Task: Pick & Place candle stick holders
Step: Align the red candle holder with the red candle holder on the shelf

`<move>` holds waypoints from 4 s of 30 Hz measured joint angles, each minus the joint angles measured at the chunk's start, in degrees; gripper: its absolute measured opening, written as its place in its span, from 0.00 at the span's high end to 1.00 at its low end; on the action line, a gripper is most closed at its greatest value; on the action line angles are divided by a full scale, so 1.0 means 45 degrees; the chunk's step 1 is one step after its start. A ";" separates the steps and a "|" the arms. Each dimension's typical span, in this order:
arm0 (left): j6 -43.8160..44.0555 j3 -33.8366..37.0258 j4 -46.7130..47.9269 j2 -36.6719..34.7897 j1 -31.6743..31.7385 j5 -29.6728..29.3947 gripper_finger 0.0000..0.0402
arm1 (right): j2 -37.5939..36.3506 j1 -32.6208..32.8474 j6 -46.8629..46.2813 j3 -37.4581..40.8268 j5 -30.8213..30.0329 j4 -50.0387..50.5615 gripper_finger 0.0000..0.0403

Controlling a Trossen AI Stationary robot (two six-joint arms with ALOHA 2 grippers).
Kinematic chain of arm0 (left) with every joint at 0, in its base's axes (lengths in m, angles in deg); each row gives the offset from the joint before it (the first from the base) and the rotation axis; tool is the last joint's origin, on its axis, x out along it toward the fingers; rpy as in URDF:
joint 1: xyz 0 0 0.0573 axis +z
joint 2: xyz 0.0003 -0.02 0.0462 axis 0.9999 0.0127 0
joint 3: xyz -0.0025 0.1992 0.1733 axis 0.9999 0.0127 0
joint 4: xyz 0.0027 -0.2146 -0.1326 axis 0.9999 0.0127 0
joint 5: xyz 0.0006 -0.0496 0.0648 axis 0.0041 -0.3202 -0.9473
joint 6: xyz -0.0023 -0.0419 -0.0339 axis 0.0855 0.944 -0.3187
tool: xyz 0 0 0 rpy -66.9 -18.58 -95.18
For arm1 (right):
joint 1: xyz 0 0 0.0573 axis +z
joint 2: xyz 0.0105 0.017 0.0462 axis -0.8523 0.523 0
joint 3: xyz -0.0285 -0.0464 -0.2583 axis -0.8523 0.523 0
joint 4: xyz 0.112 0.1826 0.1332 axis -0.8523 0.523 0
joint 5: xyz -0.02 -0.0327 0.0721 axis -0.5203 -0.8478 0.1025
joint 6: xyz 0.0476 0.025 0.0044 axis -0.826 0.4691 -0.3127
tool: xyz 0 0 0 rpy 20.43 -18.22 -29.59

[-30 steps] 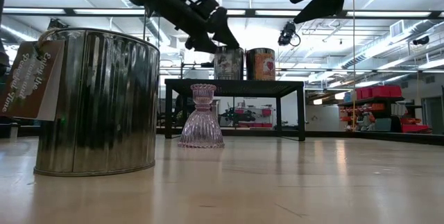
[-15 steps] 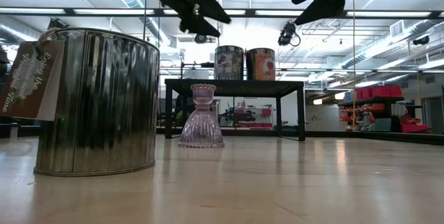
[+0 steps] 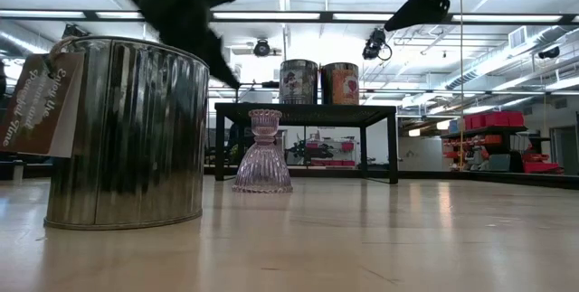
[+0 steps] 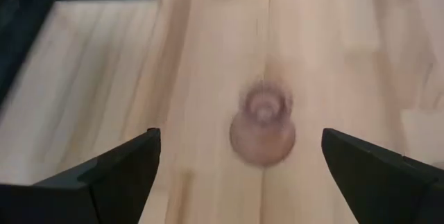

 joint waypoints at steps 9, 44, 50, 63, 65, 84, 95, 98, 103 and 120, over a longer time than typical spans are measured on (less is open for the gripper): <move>0.0940 0.2424 -0.3902 0.0000 -0.0969 -0.1235 0.01 | 0.0000 -0.0002 -0.0332 0.0000 0.0118 -0.0099 0.03; 0.1097 0.3557 -1.0918 0.3930 -0.0206 -0.0757 0.37 | -0.0005 -0.0006 -0.0317 0.0000 -0.0359 -0.0478 0.03; 0.0833 0.3557 -1.0959 0.3930 -0.0206 -0.0221 0.67 | -0.0005 -0.0006 -0.0313 0.0000 -0.0489 -0.0483 0.03; 0.0567 0.3567 -1.0814 0.3418 -0.0214 0.0146 0.67 | -0.0005 -0.0005 -0.0312 0.0000 -0.0690 -0.0454 0.03; 0.0572 0.3542 -1.0853 0.2893 -0.0220 0.0141 0.67 | -0.0005 -0.0006 -0.0312 0.0000 -0.0690 -0.0440 0.03; -0.1576 0.3518 -0.5494 -0.6331 0.1938 -0.2303 0.67 | -0.0005 -0.0002 -0.0317 0.0000 -0.0694 -0.0362 0.03; -0.1977 0.3518 -0.5264 -0.6265 0.7669 0.2036 0.67 | -0.0005 -0.0006 -0.0317 0.0000 -0.1695 -0.0391 0.03; -0.1501 0.3515 -0.5872 -0.5853 0.9187 0.4086 0.67 | -0.0005 -0.0002 -0.0280 0.0000 -0.1695 -0.0412 0.03; -0.1339 0.3508 -0.6829 -0.4707 1.0812 0.6009 0.67 | -0.0005 -0.0012 0.0002 0.0000 -0.1700 -0.0823 0.03; -0.3101 -0.1190 -0.4422 0.0314 1.0953 0.5656 0.67 | -0.0005 -0.0016 0.0507 0.0000 -0.1933 -0.1278 0.03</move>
